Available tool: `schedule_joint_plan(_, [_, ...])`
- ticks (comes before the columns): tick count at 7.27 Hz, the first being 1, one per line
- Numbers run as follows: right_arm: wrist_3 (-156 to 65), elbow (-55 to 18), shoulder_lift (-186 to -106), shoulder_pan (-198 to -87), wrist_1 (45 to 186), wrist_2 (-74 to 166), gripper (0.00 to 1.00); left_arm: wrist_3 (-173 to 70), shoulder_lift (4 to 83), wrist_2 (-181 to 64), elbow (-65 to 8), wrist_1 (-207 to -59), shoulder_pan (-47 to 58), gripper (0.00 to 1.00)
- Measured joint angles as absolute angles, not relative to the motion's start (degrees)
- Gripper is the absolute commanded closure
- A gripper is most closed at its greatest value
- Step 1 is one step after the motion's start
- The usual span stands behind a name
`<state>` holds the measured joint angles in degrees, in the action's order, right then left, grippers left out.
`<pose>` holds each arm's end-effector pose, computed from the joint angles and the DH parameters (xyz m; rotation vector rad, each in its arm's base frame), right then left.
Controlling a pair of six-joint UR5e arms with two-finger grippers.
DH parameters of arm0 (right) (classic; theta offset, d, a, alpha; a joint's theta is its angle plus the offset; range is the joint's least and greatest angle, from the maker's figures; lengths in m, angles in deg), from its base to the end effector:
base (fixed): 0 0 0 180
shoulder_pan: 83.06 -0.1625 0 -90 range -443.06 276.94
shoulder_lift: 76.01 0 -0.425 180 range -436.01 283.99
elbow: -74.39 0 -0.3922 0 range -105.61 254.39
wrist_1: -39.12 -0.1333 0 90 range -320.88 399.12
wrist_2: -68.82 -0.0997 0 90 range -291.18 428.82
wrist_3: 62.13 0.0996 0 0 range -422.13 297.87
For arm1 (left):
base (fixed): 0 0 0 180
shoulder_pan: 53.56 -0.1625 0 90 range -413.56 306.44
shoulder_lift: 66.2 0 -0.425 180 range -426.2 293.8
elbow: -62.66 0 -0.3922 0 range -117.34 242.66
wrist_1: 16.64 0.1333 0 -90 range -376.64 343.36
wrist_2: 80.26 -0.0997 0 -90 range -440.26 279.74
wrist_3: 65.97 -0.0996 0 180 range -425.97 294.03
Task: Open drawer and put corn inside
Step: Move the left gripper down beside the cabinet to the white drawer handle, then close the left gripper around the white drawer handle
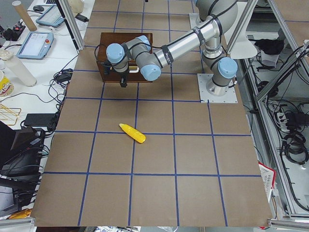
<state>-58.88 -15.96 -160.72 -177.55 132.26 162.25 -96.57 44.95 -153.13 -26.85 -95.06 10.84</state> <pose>0.1680 -0.5132 0.4435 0.0353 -3.0781 -0.0608 0.1142 -0.6148 0.3108 -0.0888 -2.8029 0.0025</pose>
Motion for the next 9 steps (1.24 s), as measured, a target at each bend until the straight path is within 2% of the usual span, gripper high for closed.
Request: schedule_joint_plan(9, [-58.9,-16.0,-160.7,-177.5,132.2,162.2,0.00,-95.2,47.5,-147.1,-27.7,-93.6,11.8,0.00])
